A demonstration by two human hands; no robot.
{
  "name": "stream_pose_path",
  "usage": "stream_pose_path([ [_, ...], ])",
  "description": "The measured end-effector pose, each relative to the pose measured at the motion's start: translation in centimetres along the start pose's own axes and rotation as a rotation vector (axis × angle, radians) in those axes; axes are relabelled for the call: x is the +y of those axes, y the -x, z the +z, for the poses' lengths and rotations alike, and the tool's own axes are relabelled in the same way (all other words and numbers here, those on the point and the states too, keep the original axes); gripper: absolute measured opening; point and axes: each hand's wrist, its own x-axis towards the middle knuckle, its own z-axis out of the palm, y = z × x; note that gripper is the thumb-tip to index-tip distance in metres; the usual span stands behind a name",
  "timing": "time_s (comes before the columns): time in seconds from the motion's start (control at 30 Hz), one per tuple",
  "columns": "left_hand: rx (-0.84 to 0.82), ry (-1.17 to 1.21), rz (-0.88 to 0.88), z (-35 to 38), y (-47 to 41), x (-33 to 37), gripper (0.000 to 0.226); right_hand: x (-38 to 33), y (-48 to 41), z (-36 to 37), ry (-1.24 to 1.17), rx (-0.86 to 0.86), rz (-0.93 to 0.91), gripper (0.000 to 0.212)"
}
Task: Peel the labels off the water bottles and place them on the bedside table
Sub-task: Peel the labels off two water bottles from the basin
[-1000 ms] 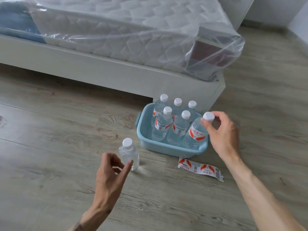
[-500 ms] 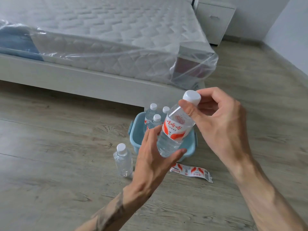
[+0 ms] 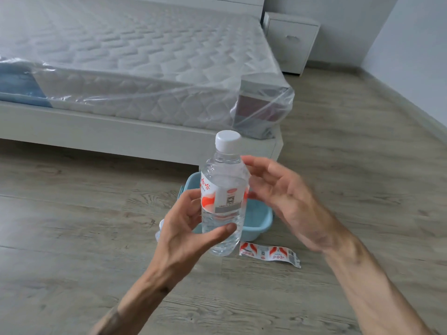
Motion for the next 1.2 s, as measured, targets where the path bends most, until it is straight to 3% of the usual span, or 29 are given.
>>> stream_pose_path([
  [0.1,-0.088,0.068,-0.011,-0.5,-0.3,0.5,0.061,0.4,0.1,0.3,-0.026,-0.095,0.016,0.057],
  [0.23,-0.187,0.186,-0.050,-0.9,-0.4,0.7,0.057,0.3,0.1,0.5,-0.040,-0.077,0.020,0.058],
  [0.4,-0.242,0.240,-0.062,-0.9,-0.6,0.5,0.050,0.1,0.2,1.2,-0.037,0.095,-0.013,0.055],
  [0.77,-0.054,-0.033,0.070,1.4,-0.9,1.3,0.056,-1.0,0.5,4.9,0.178,0.493,-0.100,0.060],
  [0.9,-0.010,-0.118,0.090,0.7,-1.0,1.6,0.046,-1.1,0.7,5.3,0.167,0.472,-0.108,0.061],
  [1.2,-0.142,0.123,0.025,-0.8,-1.4,1.5,0.038,-1.3,1.2,3.8,0.097,0.412,-0.167,0.036],
])
